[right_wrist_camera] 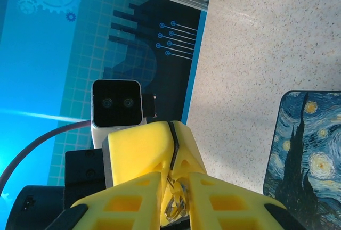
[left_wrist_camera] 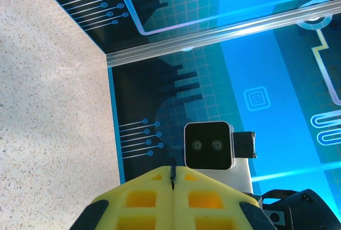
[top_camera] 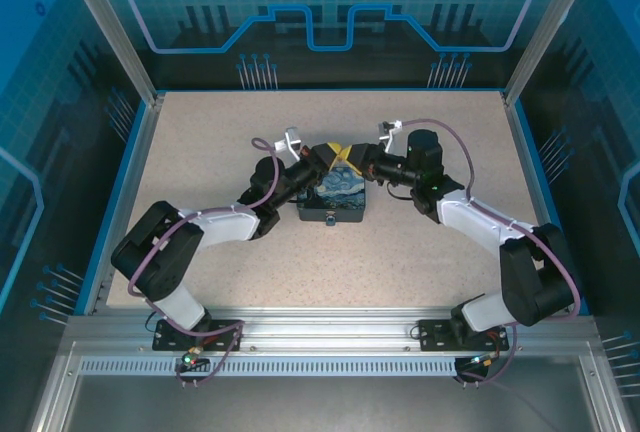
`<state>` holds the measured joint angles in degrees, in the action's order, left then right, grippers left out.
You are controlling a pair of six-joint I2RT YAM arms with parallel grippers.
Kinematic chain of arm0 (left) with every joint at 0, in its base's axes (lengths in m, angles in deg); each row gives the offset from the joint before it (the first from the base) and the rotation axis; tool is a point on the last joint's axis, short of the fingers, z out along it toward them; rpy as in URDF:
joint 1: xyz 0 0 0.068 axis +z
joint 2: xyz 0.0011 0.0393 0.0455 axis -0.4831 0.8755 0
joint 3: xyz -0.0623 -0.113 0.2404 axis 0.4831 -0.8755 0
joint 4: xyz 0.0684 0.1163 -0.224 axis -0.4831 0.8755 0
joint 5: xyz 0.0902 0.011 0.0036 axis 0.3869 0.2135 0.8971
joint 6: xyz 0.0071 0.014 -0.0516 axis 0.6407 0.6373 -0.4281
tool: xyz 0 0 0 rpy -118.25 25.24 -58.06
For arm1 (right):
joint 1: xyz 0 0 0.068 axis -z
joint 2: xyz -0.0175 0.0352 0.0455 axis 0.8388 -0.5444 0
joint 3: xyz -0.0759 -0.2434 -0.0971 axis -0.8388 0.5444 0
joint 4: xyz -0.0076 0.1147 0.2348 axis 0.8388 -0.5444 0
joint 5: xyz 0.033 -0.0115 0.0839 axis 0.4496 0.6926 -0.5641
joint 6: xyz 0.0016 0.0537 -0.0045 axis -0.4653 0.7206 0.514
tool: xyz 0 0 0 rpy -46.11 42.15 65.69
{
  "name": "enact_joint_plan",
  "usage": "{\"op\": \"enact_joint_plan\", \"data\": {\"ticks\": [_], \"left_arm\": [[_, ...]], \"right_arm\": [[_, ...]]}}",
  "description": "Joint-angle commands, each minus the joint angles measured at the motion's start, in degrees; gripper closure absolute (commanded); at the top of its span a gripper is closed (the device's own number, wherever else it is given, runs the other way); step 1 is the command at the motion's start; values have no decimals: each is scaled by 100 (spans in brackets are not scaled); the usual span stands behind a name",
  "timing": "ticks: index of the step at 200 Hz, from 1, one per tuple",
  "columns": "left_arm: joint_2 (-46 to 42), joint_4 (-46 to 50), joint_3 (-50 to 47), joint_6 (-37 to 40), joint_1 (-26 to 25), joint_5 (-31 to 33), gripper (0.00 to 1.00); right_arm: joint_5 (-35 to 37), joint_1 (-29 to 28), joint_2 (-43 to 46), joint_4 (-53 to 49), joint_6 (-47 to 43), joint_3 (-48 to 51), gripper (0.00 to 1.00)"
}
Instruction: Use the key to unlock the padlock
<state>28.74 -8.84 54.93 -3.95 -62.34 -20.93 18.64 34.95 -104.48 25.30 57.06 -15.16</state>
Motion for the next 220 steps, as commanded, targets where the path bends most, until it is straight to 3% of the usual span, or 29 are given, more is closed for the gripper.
{"op": "enact_joint_plan", "data": {"ticks": [1, 87, 169, 220], "left_arm": [[97, -254, 186, -33, -12, -195, 100], [165, -254, 280, -43, 10, -277, 100], [192, -237, 302, -36, 16, -260, 100], [192, -219, 315, -22, 37, -251, 100]], "right_arm": [[-244, 98, 89, 50, -146, 23, 81], [-589, 154, 184, -61, -395, 43, 86], [-749, 150, 220, -26, -440, 50, 100], [-850, 151, 290, -75, -490, 51, 100]]}}
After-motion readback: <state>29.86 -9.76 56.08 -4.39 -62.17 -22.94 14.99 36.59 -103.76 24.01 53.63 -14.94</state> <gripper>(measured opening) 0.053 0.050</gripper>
